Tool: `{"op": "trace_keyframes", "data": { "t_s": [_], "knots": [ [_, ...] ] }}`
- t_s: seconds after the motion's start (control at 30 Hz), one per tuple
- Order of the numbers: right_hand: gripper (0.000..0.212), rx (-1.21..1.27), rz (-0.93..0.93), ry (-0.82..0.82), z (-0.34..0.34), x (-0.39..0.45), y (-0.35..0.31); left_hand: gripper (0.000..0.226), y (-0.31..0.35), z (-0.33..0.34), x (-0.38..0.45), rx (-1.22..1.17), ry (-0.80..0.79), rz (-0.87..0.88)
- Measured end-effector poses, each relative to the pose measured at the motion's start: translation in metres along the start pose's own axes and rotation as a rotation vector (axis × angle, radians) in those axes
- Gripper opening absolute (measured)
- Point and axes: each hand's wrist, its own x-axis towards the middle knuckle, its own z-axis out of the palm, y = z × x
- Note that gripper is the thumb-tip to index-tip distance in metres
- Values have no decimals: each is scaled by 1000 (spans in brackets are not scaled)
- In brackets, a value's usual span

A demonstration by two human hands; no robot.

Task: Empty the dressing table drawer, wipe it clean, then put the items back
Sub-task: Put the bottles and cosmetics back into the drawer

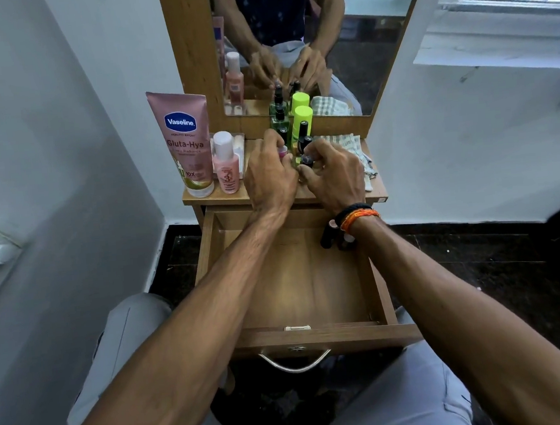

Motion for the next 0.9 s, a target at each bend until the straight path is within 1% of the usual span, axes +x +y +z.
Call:
{"op": "trace_keyframes", "data": {
  "t_s": [0.17,0.23,0.33,0.43,0.53,0.6,0.77,0.9],
  "knots": [
    [35,148,37,13,-27,-3,3,24,1,-13,-8,-59,-2,70],
    [38,175,45,-33,-47,-10,9,25,-2,-20,-18,-112,-35,72],
    [33,166,71,-159,-76,-30,21,17,-8,-26,-42,-204,-124,46],
    [30,96,52,-290,-92,-56,38,16,-13,-28,-66,-308,-297,21],
    [28,0,17,-363,-95,-76,50,19,-12,-27,-79,-319,-499,-12],
    [28,-95,-14,-406,-91,-85,56,18,-11,-21,-86,-299,-590,-19],
    [31,-302,-21,-538,-73,-92,68,21,-13,0,-97,-131,-674,6],
    [34,-344,-38,-551,-70,-95,69,20,-12,10,-102,-84,-670,16]
  ]
}}
